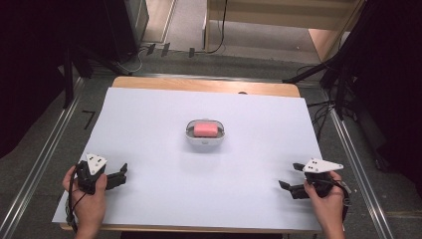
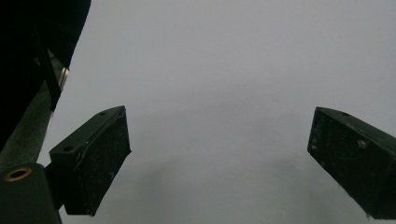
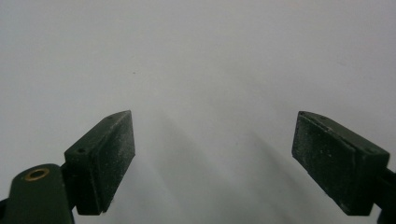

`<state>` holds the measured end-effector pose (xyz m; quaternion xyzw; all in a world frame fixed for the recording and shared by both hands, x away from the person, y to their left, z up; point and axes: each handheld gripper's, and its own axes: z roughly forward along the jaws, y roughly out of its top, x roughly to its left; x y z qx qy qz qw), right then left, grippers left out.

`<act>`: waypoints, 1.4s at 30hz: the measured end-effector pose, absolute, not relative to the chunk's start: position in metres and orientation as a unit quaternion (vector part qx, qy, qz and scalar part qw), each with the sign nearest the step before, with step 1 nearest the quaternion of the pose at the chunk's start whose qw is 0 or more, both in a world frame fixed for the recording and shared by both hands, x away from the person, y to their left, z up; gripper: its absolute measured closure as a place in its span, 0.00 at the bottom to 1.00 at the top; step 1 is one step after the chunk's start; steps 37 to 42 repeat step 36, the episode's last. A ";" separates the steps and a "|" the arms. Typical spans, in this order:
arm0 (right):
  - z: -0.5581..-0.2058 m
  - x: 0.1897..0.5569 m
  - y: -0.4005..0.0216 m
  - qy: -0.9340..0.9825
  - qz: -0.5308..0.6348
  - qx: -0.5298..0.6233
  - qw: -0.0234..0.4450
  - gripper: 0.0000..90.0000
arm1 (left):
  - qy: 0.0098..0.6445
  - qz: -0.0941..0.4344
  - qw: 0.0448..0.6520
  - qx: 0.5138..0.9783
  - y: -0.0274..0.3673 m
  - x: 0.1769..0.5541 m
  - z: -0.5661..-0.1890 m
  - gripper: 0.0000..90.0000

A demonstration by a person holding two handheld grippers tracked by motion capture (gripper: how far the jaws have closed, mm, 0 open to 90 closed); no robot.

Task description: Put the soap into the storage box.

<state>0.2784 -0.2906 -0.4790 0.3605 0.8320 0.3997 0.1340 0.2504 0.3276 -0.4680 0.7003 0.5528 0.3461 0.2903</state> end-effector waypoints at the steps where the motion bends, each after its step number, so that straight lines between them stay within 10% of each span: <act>1: -0.479 0.276 -0.293 0.831 0.400 0.363 0.135 0.15 | 0.553 0.346 0.290 0.700 0.328 0.250 -0.468 0.07; 42: -0.488 0.229 -0.322 0.767 0.459 0.395 0.210 0.17 | 0.554 0.345 0.291 0.700 0.328 0.250 -0.468 0.07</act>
